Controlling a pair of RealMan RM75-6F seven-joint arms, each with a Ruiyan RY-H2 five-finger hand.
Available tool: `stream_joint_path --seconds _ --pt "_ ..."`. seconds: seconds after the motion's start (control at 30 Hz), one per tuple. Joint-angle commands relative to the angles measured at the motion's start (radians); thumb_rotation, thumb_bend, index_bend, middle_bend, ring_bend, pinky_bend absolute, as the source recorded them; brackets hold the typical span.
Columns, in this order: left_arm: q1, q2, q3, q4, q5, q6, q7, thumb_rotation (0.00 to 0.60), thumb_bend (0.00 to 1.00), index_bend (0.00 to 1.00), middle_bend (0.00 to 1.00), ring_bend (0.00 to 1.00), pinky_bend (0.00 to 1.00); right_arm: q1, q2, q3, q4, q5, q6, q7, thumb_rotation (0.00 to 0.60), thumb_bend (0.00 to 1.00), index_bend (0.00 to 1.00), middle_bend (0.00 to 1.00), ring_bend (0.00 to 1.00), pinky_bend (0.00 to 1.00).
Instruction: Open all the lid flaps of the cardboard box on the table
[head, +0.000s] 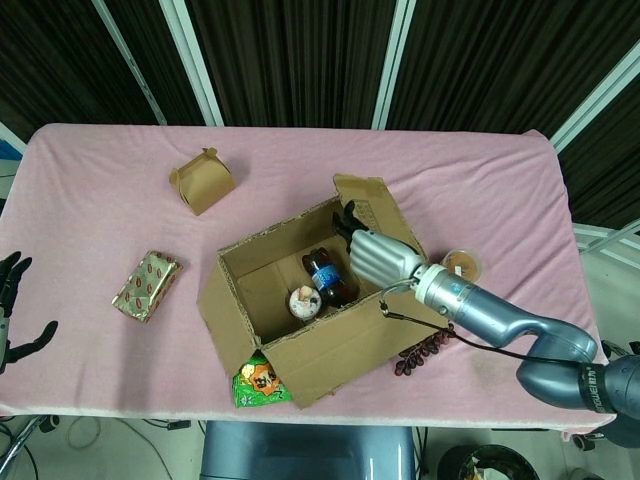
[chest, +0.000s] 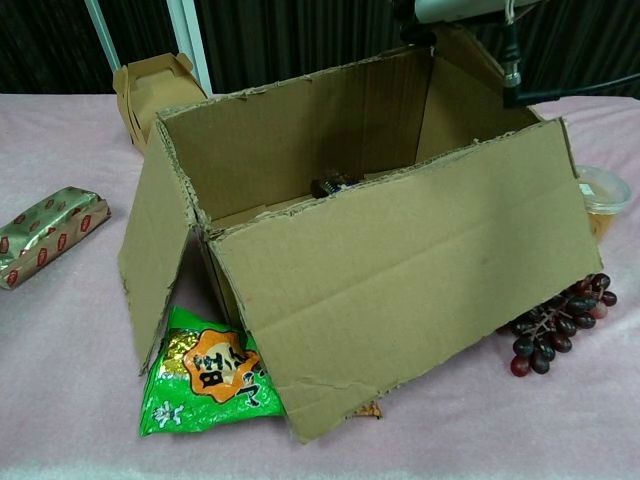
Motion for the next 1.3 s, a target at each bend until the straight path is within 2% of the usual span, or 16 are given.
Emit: stream_joint_path --seconds 0.03,0.23,0.7,0.97,1.3 --pt "0.001 0.000 -0.001 0.000 0.000 0.000 0.001 0.600 0.25 0.00 0.00 0.00 0.00 -0.013 0.026 0.008 -0.018 0.030 0.027 -0.027 0.600 0.52 0.35 0.30 0.10 0.22" --pt "0.001 0.000 -0.002 -0.001 -0.001 -0.003 0.005 0.600 0.25 0.00 0.00 0.00 0.00 -0.028 0.063 0.006 -0.033 0.058 0.059 -0.059 0.600 0.44 0.28 0.25 0.07 0.22" --pt "0.002 0.000 -0.005 -0.006 -0.006 -0.012 0.015 0.600 0.25 0.00 0.00 0.00 0.00 -0.079 0.107 -0.024 -0.016 0.090 0.122 -0.062 0.600 0.32 0.17 0.08 0.00 0.21" --pt "0.004 0.000 -0.007 -0.008 -0.009 -0.013 0.018 0.600 0.25 0.00 0.00 0.00 0.00 -0.096 0.105 -0.035 0.017 0.098 0.146 -0.056 0.600 0.32 0.16 0.08 0.00 0.21" --pt "0.004 0.001 -0.008 -0.009 -0.012 -0.018 0.019 0.600 0.25 0.00 0.00 0.00 0.00 -0.136 0.106 -0.046 0.067 0.175 0.187 -0.052 0.600 0.32 0.13 0.08 0.00 0.21"
